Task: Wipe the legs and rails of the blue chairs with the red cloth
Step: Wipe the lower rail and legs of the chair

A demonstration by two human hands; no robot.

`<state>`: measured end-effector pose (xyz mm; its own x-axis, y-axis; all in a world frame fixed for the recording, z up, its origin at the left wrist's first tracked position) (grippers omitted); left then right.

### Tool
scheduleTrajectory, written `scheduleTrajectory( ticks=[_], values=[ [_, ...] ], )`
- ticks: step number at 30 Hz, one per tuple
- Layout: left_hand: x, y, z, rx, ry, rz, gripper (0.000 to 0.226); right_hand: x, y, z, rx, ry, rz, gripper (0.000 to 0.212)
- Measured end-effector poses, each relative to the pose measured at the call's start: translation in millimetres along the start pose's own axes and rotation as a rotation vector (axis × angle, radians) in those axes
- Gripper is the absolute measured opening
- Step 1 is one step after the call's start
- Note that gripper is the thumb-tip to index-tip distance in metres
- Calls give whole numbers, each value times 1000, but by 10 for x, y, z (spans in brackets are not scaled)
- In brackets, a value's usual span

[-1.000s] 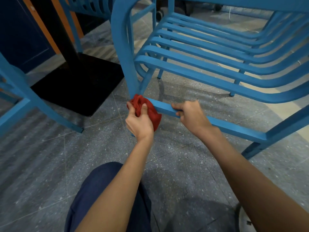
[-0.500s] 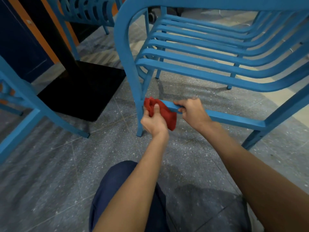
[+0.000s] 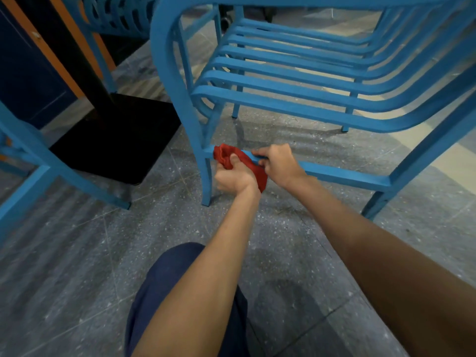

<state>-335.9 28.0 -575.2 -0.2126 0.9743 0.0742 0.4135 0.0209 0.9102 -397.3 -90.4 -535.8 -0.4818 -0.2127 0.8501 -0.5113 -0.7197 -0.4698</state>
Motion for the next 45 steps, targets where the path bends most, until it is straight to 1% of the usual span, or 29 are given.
scheduleTrajectory(
  ticks=[2,4,6,8,10,13,17,22,26,32,33,35,37,39,42,45],
  values=[
    [-39,-75,-126,-14,-47,58,33,149,47,19,19,-56,47,42],
    [-95,-160,-274,-16,-128,95,32,414,204,-7,19,-68,48,46],
    [-130,-237,-311,-13,-204,135,30,675,420,-83,18,-62,10,47],
    [-125,-250,-263,1,-247,126,25,865,683,-227,1,-99,-62,46],
    [-85,-196,-165,-8,-222,84,19,950,955,-380,-33,-162,-100,43],
    [-47,-136,-89,-29,-125,37,20,929,1259,-556,-87,-218,-127,37],
    [-105,-164,-217,-66,-48,31,26,876,1318,-607,-50,-196,-74,36],
    [-174,-263,-582,-108,-21,67,32,844,1330,-621,9,-188,-60,32],
    [-274,-405,-876,-160,-64,109,40,813,1347,-656,10,-172,-61,30],
    [-396,-570,-1177,-287,-216,286,56,834,1365,-662,-17,-127,-37,31],
    [-396,-584,-1199,-275,-245,283,56,833,1356,-658,-17,-123,-34,31],
    [-392,-615,-1187,-177,-286,213,48,843,1354,-652,-21,-113,-37,31],
    [-347,-586,-1091,-48,-280,92,35,842,1333,-647,-20,-110,-40,31],
    [-286,-516,-947,26,-236,6,30,854,1322,-650,-26,-104,-26,31],
    [-193,-389,-707,28,-130,-55,31,860,1322,-664,-39,-105,-19,31],
    [-201,-322,-611,-9,-90,-34,33,884,1340,-676,-82,-112,4,35]
  ],
)
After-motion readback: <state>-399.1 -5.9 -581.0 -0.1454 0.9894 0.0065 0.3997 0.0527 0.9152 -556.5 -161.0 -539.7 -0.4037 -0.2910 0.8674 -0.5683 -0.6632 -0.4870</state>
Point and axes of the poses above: each hand's wrist, its own z-axis towards the middle knuckle, its own x-axis out of the back of the hand, y = z × x, the point moved 8 cm from there along z, towards the middle knuckle, and after that the axes turned 12 degrees about y, right-handed, at the moved point
